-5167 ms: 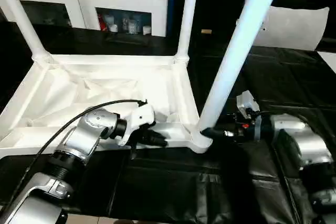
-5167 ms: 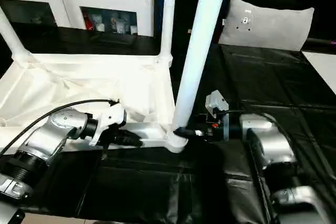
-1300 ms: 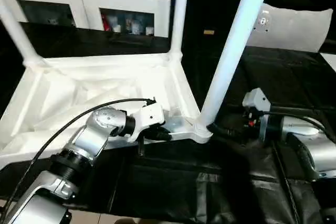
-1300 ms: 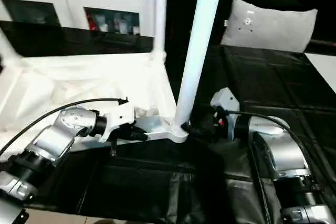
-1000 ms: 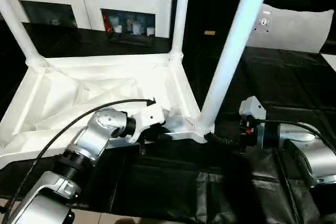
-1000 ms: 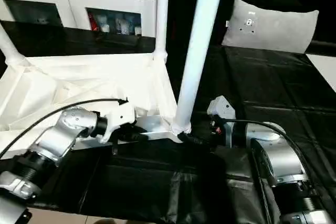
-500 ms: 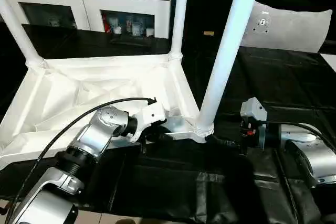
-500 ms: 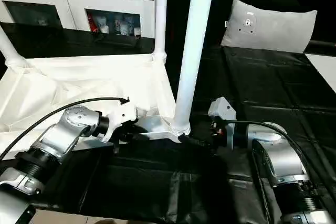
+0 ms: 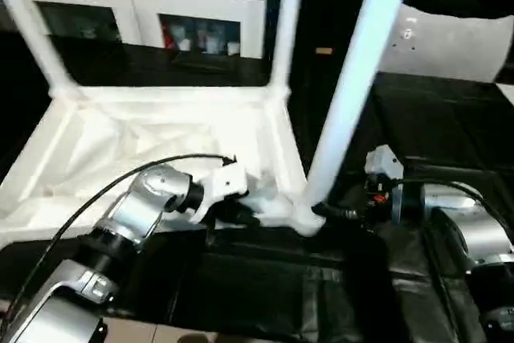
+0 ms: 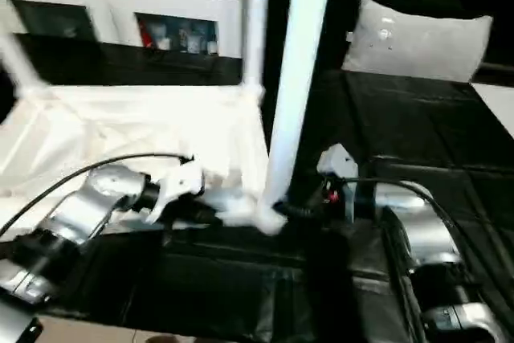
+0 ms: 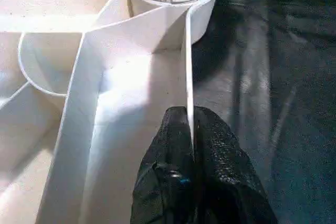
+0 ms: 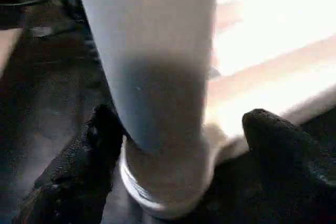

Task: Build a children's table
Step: Rotate leg to tighten

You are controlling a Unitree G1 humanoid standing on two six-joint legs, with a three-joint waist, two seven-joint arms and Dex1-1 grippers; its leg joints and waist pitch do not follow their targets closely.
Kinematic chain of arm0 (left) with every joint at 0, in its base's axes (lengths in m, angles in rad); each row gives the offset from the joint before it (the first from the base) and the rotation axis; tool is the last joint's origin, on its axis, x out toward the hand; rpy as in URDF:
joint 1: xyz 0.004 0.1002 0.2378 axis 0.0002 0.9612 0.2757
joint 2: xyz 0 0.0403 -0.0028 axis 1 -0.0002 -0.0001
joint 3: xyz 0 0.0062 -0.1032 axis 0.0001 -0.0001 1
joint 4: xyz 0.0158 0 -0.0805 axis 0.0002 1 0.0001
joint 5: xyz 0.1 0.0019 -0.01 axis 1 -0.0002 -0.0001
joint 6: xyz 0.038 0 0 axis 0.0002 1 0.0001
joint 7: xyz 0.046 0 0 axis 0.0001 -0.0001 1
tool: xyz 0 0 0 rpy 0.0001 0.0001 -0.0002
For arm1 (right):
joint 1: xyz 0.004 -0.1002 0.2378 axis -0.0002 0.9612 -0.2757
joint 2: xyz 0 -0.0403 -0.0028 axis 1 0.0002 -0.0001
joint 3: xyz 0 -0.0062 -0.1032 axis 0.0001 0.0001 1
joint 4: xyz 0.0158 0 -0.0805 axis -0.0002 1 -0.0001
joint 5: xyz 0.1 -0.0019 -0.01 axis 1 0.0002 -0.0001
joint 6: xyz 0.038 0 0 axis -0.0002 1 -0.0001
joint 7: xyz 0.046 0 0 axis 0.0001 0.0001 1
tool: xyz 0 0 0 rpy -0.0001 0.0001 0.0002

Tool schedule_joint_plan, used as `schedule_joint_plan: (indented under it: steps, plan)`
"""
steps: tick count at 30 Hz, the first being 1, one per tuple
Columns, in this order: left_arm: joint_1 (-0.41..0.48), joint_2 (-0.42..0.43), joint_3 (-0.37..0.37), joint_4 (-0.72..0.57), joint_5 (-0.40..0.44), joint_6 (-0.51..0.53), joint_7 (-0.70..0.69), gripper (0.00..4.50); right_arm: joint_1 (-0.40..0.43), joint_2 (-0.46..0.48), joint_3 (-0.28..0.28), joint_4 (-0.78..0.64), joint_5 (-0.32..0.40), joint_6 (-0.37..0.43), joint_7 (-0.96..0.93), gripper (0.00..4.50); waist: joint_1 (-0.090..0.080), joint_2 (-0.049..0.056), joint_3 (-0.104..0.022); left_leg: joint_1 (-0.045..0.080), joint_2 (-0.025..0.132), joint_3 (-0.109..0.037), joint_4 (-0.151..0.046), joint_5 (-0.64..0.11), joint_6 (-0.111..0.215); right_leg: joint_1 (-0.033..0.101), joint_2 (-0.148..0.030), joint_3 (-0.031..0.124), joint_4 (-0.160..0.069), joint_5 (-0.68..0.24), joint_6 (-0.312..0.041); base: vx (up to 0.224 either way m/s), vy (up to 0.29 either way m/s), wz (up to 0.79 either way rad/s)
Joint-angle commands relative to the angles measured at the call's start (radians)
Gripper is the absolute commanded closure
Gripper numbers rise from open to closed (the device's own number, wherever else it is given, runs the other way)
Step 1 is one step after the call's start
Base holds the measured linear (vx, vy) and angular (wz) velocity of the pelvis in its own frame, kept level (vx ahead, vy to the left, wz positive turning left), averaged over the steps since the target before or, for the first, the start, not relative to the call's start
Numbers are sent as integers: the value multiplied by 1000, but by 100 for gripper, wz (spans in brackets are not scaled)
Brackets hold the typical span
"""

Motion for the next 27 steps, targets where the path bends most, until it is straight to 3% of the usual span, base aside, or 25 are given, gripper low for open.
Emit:
schedule_joint_plan:
  steps: [1,9,19,21,23,25,26,27]
  plan:
    - [14,6,-45,-32,-1,-3,-54,450,-14,-15,10,-4,19,12,46,102,0,1,-63,4,57,-9,-63,-91,82,55,-89,47,-55,-68,-264,0,0,0]
    - [25,23,-53,-53,4,-7,-70,450,-33,-26,23,0,46,68,132,170,6,0,-61,5,56,-10,-67,-130,52,54,-90,47,-66,-170,-228,0,0,0]
    - [30,16,-37,-61,-17,32,-52,450,-11,-44,24,-58,82,140,174,240,12,-1,-64,3,56,-8,-64,-97,53,55,-89,44,-59,-117,-236,0,0,0]
    - [32,3,-24,-65,-28,55,-33,450,8,-25,7,-85,110,160,153,244,15,-1,-64,4,57,-9,-64,-102,49,54,-90,45,-61,-128,-231,0,0,0]
    - [30,-40,5,-62,-29,119,53,450,40,34,-3,-133,97,211,8,247,13,-1,-61,2,57,-11,-67,-98,42,54,-89,46,-63,-130,-224,0,0,0]
    - [25,-65,17,-61,-25,160,102,450,37,79,-9,-130,52,227,-123,248,6,-4,-60,4,51,-11,-70,-131,25,55,-92,44,-71,-200,-207,0,0,0]
    - [17,-92,31,-54,-22,197,153,450,20,120,-19,-111,1,245,-255,248,-1,0,-56,3,51,-12,-75,-148,9,52,-93,44,-79,-262,-187,0,0,0]
    - [17,-92,31,-54,-22,197,153,450,20,120,-19,-111,1,245,-255,248,-11,-1,-51,1,47,-15,-80,-176,-7,54,-93,40,-89,-353,-157,0,0,0]
